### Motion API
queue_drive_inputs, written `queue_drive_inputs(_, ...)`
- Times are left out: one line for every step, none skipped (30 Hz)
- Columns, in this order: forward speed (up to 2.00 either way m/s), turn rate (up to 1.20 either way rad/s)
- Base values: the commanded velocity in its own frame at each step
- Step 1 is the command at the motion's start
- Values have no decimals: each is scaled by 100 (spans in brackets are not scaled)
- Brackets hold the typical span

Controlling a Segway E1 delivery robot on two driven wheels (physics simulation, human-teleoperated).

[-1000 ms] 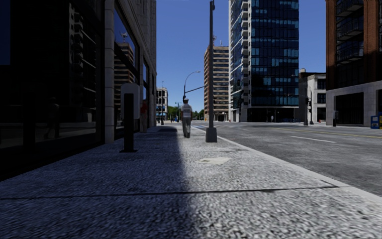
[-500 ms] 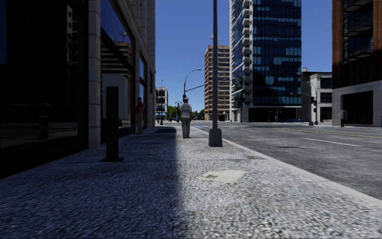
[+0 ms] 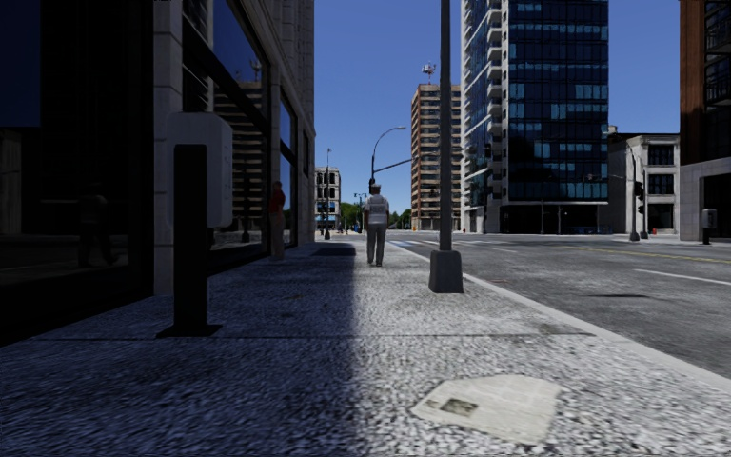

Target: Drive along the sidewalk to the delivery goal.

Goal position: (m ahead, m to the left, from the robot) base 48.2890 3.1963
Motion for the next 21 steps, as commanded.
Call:
queue_drive_inputs(200,0)
queue_drive_inputs(200,0)
queue_drive_inputs(200,0)
queue_drive_inputs(200,0)
queue_drive_inputs(200,0)
queue_drive_inputs(200,0)
queue_drive_inputs(200,0)
queue_drive_inputs(200,0)
queue_drive_inputs(200,0)
queue_drive_inputs(200,0)
queue_drive_inputs(200,0)
queue_drive_inputs(200,0)
queue_drive_inputs(200,0)
queue_drive_inputs(200,0)
queue_drive_inputs(200,0)
queue_drive_inputs(200,0)
queue_drive_inputs(200,0)
queue_drive_inputs(200,0)
queue_drive_inputs(200,0)
queue_drive_inputs(200,0)
queue_drive_inputs(200,0)
